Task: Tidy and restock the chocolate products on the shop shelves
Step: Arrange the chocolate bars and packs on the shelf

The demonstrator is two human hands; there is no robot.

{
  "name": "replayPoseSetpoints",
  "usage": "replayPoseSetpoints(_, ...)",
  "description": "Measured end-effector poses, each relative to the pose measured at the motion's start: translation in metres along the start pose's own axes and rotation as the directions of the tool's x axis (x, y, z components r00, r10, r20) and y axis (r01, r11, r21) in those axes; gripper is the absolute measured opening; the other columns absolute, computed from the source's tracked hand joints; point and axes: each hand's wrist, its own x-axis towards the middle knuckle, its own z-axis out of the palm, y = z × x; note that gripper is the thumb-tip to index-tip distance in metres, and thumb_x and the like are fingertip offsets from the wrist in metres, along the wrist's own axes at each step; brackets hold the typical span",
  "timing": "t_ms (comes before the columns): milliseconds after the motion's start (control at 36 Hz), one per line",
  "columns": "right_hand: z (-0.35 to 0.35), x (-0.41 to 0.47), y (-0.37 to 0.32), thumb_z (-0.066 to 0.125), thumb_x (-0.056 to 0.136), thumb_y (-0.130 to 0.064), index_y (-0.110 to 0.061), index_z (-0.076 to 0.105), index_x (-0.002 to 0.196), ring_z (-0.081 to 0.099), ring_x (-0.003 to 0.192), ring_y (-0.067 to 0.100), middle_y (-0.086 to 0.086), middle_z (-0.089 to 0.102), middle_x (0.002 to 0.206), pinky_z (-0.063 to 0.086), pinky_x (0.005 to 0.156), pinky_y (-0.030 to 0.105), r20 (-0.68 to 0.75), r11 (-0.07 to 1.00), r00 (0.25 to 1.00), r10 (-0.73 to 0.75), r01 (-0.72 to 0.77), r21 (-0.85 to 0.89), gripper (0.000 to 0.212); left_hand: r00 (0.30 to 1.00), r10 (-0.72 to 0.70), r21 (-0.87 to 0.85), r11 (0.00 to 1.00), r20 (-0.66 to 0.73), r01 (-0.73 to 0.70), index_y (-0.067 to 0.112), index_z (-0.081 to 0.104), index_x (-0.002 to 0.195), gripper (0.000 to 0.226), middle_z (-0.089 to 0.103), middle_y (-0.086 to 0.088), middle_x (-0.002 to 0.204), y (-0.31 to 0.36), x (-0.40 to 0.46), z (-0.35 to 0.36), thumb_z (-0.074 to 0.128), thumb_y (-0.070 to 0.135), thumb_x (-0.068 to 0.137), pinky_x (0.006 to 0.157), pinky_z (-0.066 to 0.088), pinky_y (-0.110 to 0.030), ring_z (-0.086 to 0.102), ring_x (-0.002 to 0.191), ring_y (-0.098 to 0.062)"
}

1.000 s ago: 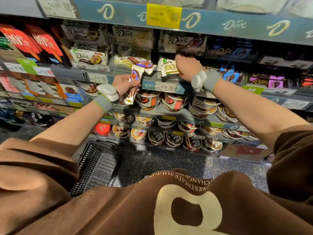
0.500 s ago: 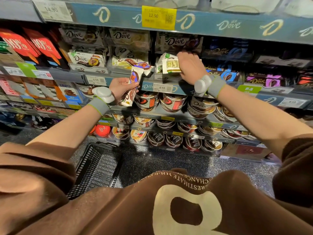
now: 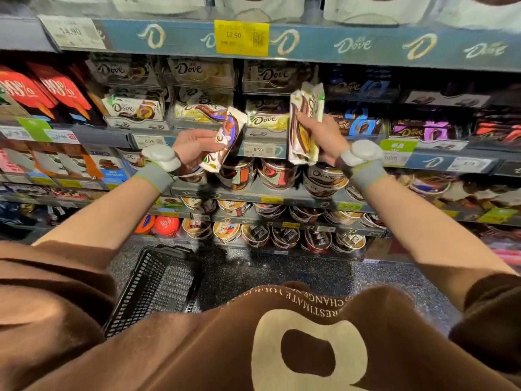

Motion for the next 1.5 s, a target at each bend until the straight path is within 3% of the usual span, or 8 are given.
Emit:
replayPoseSetpoints(83,-0.003,0.0,0.011,0.06,0.09,-0.025,-0.004,0.063,0.116,0.07,0.092,0.024,0.013,0.071,0.103,0.056,0.083,0.038,0.101,0.94,0.981,0.163,-0.185,0.285,0.033,1.0,0.028,0.022,0.999,0.0,-0.028,0.009,0.067,0.109,0.032,0.075,0.003,0.077,0.004,-0.003,0.003,0.071,-0.001,0.078,0.056,0.053,-0.016,0.07,0.064,-0.008)
replayPoseSetpoints(250,-0.013,0.0,0.019,0.077,0.076,-0.019,-0.01,0.058,0.089,0.059,0.046,0.01,-0.002,0.061,0.052,0.049,0.049,0.024,0.028,0.926,0.969,0.244,-0.242,0.289,0.025,0.995,0.101,0.17,0.981,-0.016,-0.096,0.009,0.066,0.118,0.045,0.07,-0.01,0.109,0.005,0.003,0.005,0.077,0.005,0.074,0.089,0.052,-0.027,0.067,0.086,-0.013)
replayPoseSetpoints(611,-0.022,0.002,0.027,0.067,0.082,-0.006,0.0,0.06,0.089,0.061,0.05,0.014,0.01,0.066,0.064,0.052,0.051,0.024,-0.04,0.912,0.978,0.207,-0.178,0.368,0.012,0.996,0.062,0.105,0.993,-0.06,-0.055,0.002,0.067,0.112,0.04,0.074,0.002,0.083,0.001,0.004,0.011,0.077,0.0,0.072,0.069,0.055,-0.018,0.069,0.07,-0.007)
replayPoseSetpoints(833,-0.013,0.005,0.03,0.065,0.079,0.002,-0.001,0.054,0.092,0.061,0.053,0.015,0.014,0.062,0.068,0.05,0.048,0.023,-0.084,0.89,0.978,0.191,-0.136,0.436,0.017,0.996,0.067,0.113,0.992,-0.054,-0.06,0.008,0.066,0.113,0.04,0.07,-0.005,0.096,-0.001,0.003,0.01,0.077,0.003,0.074,0.053,0.05,-0.013,0.067,0.061,-0.002)
replayPoseSetpoints(1111,-0.004,0.003,0.034,0.083,0.065,-0.01,0.008,0.036,0.134,0.073,0.084,0.02,0.013,0.074,0.083,0.054,0.06,0.021,-0.252,0.95,0.962,0.103,-0.02,0.311,0.086,0.997,0.078,0.172,0.982,-0.012,-0.075,0.017,0.071,0.109,0.036,0.072,-0.005,0.101,-0.007,0.007,0.013,0.079,0.013,0.074,0.07,0.057,-0.027,0.068,0.077,-0.013)
replayPoseSetpoints(1222,-0.001,-0.001,0.031,0.077,0.073,-0.003,0.009,0.047,0.126,0.072,0.084,0.023,0.02,0.071,0.098,0.054,0.059,0.023,-0.216,0.914,0.971,0.1,-0.003,0.405,0.062,0.996,0.088,0.19,0.978,0.016,-0.09,0.032,0.077,0.086,0.026,0.074,-0.002,0.096,-0.005,0.007,0.015,0.085,0.022,0.063,0.09,0.053,-0.041,0.069,0.092,-0.024)
replayPoseSetpoints(1417,0.001,-0.003,0.032,0.075,0.075,-0.005,0.006,0.05,0.118,0.072,0.078,0.02,0.018,0.069,0.101,0.052,0.055,0.022,-0.258,0.935,0.962,0.091,0.006,0.355,0.051,0.999,0.035,0.267,0.963,-0.018,-0.028,0.018,0.072,0.105,0.023,0.071,0.005,0.077,-0.007,0.008,0.017,0.071,0.014,0.082,0.052,0.05,-0.027,0.062,0.062,-0.014)
replayPoseSetpoints(1500,-0.001,-0.003,0.032,0.074,0.076,-0.003,0.002,0.058,0.103,0.069,0.069,0.017,0.017,0.068,0.09,0.051,0.052,0.02,-0.261,0.949,0.962,0.08,0.007,0.316,0.031,1.0,0.005,0.22,0.976,-0.02,-0.001,0.018,0.069,0.105,0.022,0.07,-0.01,0.09,-0.013,0.008,0.013,0.07,0.014,0.083,0.057,0.052,-0.027,0.064,0.065,-0.016)
